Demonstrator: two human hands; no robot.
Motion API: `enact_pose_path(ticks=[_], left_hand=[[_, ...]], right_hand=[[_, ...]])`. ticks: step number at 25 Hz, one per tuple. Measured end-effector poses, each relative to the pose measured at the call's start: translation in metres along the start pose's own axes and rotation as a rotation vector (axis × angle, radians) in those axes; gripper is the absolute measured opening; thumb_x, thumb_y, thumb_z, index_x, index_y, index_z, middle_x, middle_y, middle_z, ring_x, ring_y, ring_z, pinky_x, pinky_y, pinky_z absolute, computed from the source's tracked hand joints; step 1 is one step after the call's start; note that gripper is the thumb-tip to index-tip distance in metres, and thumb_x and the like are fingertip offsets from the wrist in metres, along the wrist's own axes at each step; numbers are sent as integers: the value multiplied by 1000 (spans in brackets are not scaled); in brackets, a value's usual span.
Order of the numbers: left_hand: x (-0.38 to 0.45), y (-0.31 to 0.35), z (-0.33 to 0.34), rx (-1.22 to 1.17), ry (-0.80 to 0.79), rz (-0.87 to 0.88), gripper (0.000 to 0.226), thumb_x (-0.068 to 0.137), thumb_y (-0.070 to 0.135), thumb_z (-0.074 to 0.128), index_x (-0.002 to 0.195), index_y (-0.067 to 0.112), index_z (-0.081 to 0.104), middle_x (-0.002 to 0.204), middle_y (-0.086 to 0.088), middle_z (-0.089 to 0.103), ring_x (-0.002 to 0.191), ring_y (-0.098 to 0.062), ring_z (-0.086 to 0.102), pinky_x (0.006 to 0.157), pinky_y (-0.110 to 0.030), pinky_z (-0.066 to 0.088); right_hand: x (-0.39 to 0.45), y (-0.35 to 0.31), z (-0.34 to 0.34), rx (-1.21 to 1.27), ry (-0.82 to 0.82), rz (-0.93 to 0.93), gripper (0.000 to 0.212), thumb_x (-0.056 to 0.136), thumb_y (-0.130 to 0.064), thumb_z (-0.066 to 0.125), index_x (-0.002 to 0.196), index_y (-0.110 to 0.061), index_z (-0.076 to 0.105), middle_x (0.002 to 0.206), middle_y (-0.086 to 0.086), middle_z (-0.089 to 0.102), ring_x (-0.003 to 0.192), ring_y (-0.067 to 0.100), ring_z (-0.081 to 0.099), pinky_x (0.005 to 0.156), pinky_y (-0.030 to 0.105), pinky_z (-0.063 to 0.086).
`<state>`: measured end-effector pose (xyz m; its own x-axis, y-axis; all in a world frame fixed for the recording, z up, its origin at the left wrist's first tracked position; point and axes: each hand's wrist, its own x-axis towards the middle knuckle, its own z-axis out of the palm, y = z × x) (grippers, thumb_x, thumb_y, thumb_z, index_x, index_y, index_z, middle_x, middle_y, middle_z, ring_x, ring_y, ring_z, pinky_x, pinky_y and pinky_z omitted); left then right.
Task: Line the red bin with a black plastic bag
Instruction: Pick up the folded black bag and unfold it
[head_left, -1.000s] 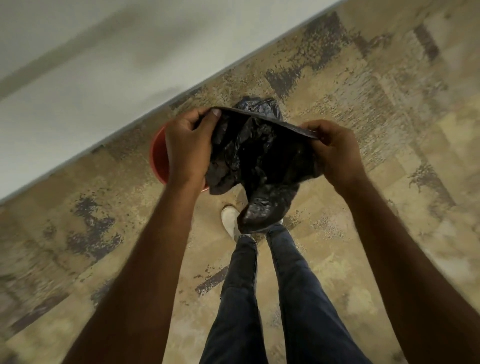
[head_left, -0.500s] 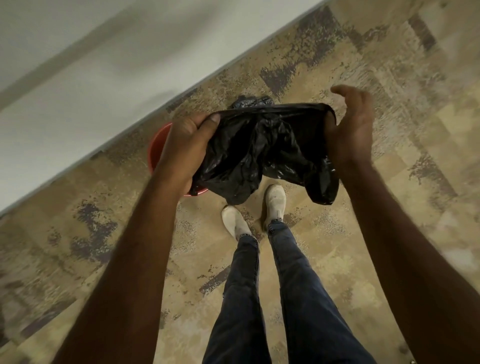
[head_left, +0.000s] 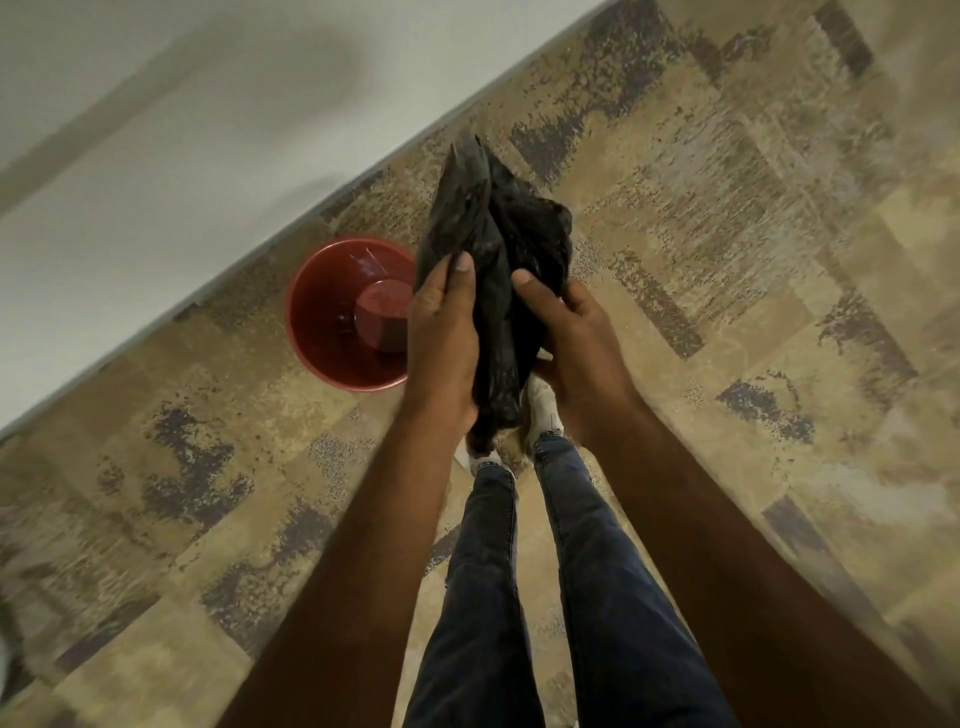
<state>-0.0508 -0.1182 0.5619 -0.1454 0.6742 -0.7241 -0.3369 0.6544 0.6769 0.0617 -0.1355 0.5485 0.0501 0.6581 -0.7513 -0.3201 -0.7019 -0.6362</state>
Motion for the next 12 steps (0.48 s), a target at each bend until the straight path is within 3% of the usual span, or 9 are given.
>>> enact_pose_path(ticks=[2,6,9,12], left_hand=[[1,-2,1,-17,22,17,26,109,27,47,123,19,68,126,-15,73,118,-33,69,104,-53,55],[17,5,-21,88,156,81,21,106,37,52,102,32,73,97,9,78,94,-13,76,84,-34,62],[30,11,-39,110,247,72,33,100,50,56,118,28,73,110,2,76,102,-20,75,96,-45,60],[38,16,-50,59,276,121,49,96,54,55,130,22,68,121,-3,75,106,-25,75,94,-51,61]], right_hand=[[8,1,-6,20,73,-24,26,100,-17,66,125,-10,70,117,7,79,111,22,75,92,37,62],[27,-9,-38,87,279,-74,16,102,-15,64,115,-15,73,115,10,79,108,26,76,98,46,60],[37,-13,-73,60,389,-103,13,105,-19,61,111,-22,71,116,4,78,107,20,75,99,46,60],[44,-9,-100,51,476,-108,15,107,-17,56,118,-19,66,116,0,76,106,16,74,93,41,63]])
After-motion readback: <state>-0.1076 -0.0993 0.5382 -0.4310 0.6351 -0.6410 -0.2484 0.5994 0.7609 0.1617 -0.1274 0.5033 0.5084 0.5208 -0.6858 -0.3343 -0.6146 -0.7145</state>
